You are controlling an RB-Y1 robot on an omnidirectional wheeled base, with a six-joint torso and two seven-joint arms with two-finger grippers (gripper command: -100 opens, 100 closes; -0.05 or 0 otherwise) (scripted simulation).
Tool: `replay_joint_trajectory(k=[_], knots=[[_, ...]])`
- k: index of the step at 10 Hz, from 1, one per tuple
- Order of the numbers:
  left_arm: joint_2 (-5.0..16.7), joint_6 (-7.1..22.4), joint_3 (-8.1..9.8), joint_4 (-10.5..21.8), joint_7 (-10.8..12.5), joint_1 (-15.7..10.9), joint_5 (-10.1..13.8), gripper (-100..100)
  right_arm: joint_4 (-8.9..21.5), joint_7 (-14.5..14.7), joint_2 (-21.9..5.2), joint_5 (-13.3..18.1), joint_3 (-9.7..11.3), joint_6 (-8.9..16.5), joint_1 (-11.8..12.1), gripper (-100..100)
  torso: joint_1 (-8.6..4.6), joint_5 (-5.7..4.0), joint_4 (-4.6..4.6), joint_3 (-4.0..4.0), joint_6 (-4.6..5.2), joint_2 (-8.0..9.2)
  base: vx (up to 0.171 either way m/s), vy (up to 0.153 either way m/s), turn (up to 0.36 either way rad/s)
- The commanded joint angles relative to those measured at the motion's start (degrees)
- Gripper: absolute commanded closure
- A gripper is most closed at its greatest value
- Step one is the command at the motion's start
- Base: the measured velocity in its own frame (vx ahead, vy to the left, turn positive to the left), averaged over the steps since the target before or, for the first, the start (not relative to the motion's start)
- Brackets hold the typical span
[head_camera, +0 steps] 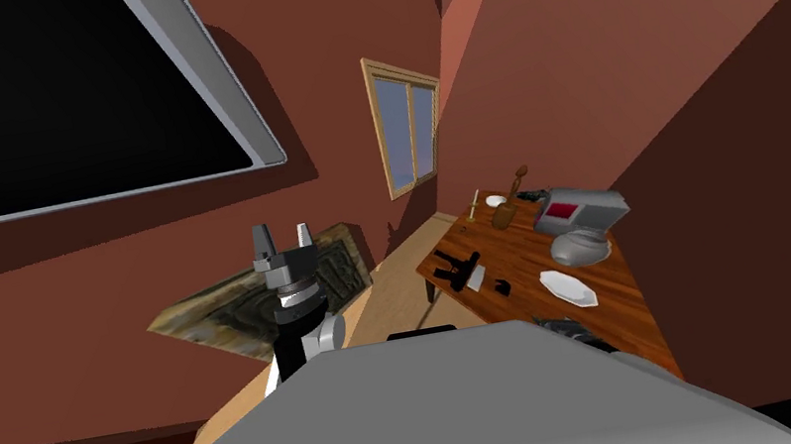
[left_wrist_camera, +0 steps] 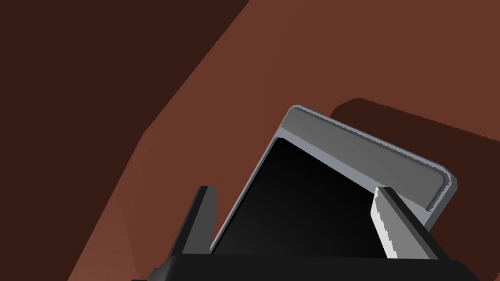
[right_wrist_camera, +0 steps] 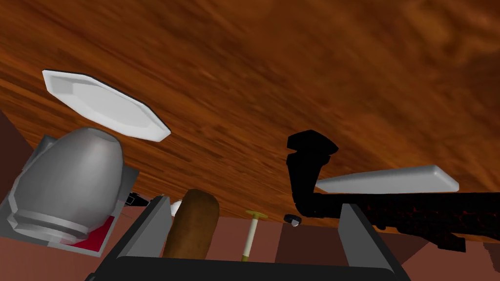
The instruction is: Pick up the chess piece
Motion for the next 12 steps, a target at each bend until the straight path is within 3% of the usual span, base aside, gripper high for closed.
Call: replay_joint_trajectory(k=[1,2,4,6,8,9,11,12], knots=[[0.0,0.0,0.0,0.0,0.0,0.0,0.0,0,2.86,1.33,0.33,2.03,-1.0,1.07,-0.48,-100,0.0,0.0,0.0,0.0,0.0,0.0,0.071,0.026,0.294],[0.0,0.0,-0.01,0.0,0.0,-0.01,0.0,0,5.56,1.69,0.21,3.52,-1.12,2.57,-0.39,-100,0.02,0.0,0.0,-0.02,-0.06,-0.05,0.113,0.057,0.469],[0.0,0.0,0.0,0.0,0.0,0.01,0.0,0,6.26,1.69,0.21,3.52,-1.12,2.57,-0.39,-100,0.07,0.02,-0.03,-0.08,0.02,-0.13,0.068,0.009,0.078],[0.0,0.0,0.0,0.0,0.0,-0.01,0.0,0,10.03,2.34,0.17,6.15,-1.27,5.38,-0.22,-100,0.01,0.0,0.02,0.03,-0.04,0.04,0.076,0.013,0.332],[0.0,0.0,0.0,0.0,0.0,0.0,0.0,0,10.55,2.34,0.17,6.15,-1.27,5.38,-0.22,-100,0.02,0.01,-0.02,-0.05,0.01,-0.07,0.062,0.008,0.095],[0.0,0.0,0.0,0.0,0.0,0.0,0.0,0,12.46,2.63,0.23,7.28,-1.31,6.65,-0.14,-100,0.03,0.01,0.0,0.03,0.04,0.06,0.058,0.015,0.256],[0.0,0.0,0.0,0.0,0.0,0.0,0.0,0,12.46,2.63,0.23,7.28,-1.31,6.65,-0.14,-100,0.02,0.0,0.0,0.01,0.03,0.03,0.043,0.002,0.064],[0.0,0.0,0.01,0.0,0.0,0.0,0.0,0,14.2,2.9,0.35,8.28,-1.32,7.82,-0.06,-100,0.03,0.0,0.02,0.07,0.05,0.13,0.046,0.018,0.247]])
